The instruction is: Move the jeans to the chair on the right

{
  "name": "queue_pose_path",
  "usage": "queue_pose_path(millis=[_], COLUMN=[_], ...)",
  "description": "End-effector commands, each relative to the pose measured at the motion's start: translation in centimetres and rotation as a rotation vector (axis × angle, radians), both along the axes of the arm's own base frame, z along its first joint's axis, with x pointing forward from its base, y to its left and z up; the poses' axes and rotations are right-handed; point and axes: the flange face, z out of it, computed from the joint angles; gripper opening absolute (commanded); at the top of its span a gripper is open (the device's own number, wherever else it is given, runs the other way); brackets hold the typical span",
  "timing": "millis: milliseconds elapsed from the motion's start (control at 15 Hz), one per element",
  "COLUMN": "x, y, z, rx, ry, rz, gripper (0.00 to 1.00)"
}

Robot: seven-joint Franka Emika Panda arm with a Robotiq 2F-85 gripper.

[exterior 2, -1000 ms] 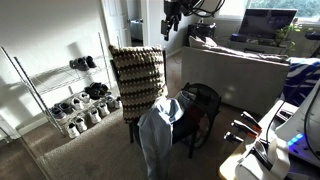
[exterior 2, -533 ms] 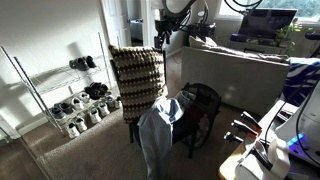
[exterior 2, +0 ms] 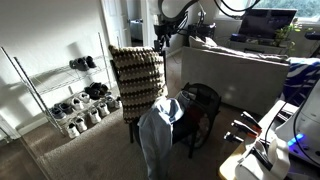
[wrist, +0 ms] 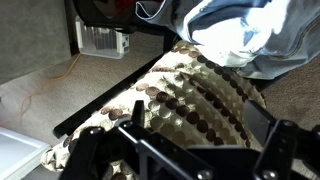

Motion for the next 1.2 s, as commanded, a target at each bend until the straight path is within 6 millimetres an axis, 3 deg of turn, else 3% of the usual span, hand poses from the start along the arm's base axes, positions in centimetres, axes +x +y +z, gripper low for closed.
queue_pose_path(millis=[0,133,267,733,933,1133], x=[0.0,-0.7,0.4,5.3,6.4,6.9], y=[0.1,-0.8,-1.0,0.5,1.1,1.0], z=[0.1,0.3,-1.0,-10.8,-14.6,-17.2], rx=[0.000,-0.027,-0.008,0.003,-0.016,-0.048], ry=[0.001,-0.042,-0.044,0.054,0.104,0.187], rz=[0.000,-0.085,-0.151,-0.217,-0.234,-0.274], gripper=[1.00,1.00,1.00,1.00,1.00,1.00])
